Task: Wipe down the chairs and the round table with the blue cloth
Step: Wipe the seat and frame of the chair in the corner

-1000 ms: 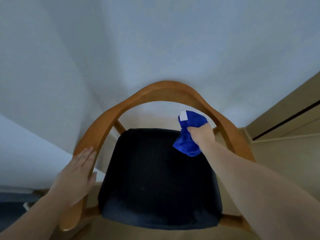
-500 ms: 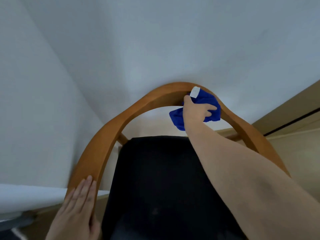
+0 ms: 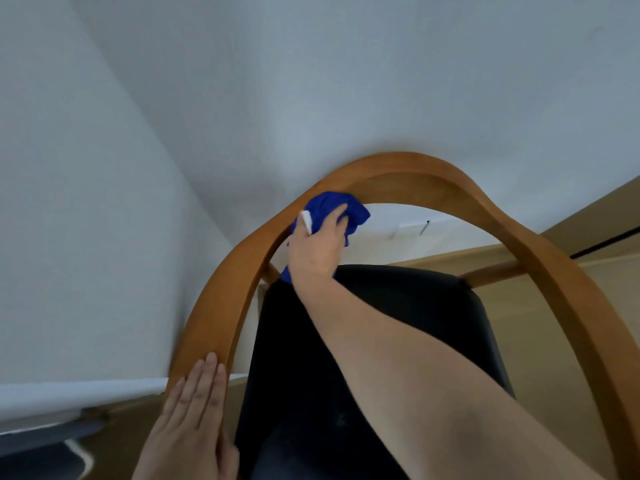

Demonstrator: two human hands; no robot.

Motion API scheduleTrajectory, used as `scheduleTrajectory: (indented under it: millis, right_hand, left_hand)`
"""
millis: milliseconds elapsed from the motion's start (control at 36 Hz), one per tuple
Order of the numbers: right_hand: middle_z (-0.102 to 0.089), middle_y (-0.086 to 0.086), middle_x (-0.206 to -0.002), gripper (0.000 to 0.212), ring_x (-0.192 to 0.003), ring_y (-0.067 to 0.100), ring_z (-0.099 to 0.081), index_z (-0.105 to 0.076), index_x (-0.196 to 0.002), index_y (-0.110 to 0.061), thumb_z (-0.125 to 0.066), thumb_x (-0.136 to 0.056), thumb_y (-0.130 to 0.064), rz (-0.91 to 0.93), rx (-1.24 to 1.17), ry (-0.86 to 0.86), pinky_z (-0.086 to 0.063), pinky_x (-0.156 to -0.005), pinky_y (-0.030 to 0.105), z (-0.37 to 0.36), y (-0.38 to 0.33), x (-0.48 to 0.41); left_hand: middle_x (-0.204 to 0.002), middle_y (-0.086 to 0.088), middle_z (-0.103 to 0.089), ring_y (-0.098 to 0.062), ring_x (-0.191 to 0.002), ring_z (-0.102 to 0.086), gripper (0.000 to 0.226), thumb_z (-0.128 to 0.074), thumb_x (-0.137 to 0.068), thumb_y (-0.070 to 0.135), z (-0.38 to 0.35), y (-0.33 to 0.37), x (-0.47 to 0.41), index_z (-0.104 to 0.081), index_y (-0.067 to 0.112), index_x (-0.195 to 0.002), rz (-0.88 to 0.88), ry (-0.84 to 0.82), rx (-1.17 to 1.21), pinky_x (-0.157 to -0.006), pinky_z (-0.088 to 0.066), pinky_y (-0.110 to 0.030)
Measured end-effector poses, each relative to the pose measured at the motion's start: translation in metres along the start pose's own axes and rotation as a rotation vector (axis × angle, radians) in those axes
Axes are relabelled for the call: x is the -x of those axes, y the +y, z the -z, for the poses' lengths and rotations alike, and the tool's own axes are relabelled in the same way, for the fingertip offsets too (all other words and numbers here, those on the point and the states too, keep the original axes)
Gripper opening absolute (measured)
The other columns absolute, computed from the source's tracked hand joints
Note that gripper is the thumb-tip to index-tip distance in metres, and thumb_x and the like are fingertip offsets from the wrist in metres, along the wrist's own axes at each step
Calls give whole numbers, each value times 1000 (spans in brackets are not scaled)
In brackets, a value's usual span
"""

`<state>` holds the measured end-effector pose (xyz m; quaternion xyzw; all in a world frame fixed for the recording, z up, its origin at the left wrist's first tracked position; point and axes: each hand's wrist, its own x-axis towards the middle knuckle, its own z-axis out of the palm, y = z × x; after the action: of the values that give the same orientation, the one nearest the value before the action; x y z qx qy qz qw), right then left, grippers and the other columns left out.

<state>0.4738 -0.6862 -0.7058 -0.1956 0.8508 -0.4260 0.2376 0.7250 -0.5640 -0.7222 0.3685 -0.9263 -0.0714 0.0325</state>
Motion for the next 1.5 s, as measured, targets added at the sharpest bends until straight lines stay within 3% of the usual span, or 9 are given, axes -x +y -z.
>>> scheduleTrajectory:
  millis: [250, 417, 556, 722, 917, 1028, 1195, 1334, 1500]
  right_hand:
    - [-12, 7, -163, 73, -145, 28, -26, -1, -156, -17, -42, -101, -44, 45, -33, -107, -32, -115, 43, 2, 11, 4]
    - [-19, 9, -161, 69, -143, 28, -29, -6, -156, -15, -38, -102, -44, -106, -191, 51, -28, -111, 33, 45, 2, -45]
    - [-29, 11, -157, 72, -136, 30, -40, -4, -155, -10, -37, -102, -46, -215, -268, 268, -34, -107, 35, 102, 16, -92]
    - [-9, 19, -161, 76, -137, 32, -38, 6, -153, -4, -31, -103, -46, -377, -102, 439, -40, -107, 40, 148, 37, -114]
    - [-6, 21, -160, 77, -135, 32, -42, 8, -153, -2, -32, -103, -46, -348, -50, 482, -43, -106, 39, 135, 33, -112]
    - [-5, 20, -161, 76, -144, 31, -28, 6, -153, -2, -36, -103, -41, -181, -57, 377, -35, -112, 37, 104, 24, -96]
    - [-4, 12, -163, 75, -148, 24, -15, 5, -154, -5, -41, -103, -37, -3, -93, 113, -25, -114, 30, 41, 0, -48]
    - [-9, 6, -163, 74, -147, 22, -20, 2, -155, -11, -43, -102, -35, 104, -47, -145, -23, -110, 24, 11, 7, 8]
    - [-32, 7, -155, 72, -139, 24, -37, -3, -156, -15, -47, -101, -31, 207, 6, -415, -34, -109, 30, 6, 26, 46]
  left_hand:
    - [-150, -16, -28, -19, -146, -11, 93, -42, -55, 31, 0, -2, 2, -26, 1, -142, -6, -13, -1, -115, -16, -38]
    - [-147, -19, -36, -18, -146, -12, 89, -41, -58, 28, 5, 2, 1, -28, 0, -141, 10, 0, 23, -113, -19, -39]
    - [-157, -9, -14, -17, -146, -9, 95, -40, -59, 30, 7, 0, 0, -17, 6, -148, -12, -22, 57, -116, -14, -37]
    - [-158, -9, -12, -19, -146, -9, 95, -39, -59, 29, 8, 1, 0, -17, 5, -148, -1, -58, 61, -116, -13, -39]
    - [-158, -9, -12, -18, -146, -8, 93, -41, -60, 30, 10, 4, -1, -18, 6, -148, 18, -64, 80, -117, -12, -37]
    - [-156, -10, -14, -15, -147, -3, 91, -41, -63, 32, 12, 5, -1, -19, 1, -146, 34, -96, 52, -116, -12, -36]
    - [-146, -18, -37, -14, -146, -5, 82, -41, -65, 32, 14, 6, 0, -32, -2, -138, 79, -128, 56, -115, -15, -37]
    - [-148, -18, -34, -25, -138, -27, 82, -42, -69, 36, 17, 6, 1, -28, -2, -140, 107, -215, 5, -114, -12, -36]
    - [-151, -15, -31, -23, -138, -27, 79, -41, -74, 37, 15, 6, 5, -30, -1, -143, 134, -228, 0, -115, -10, -34]
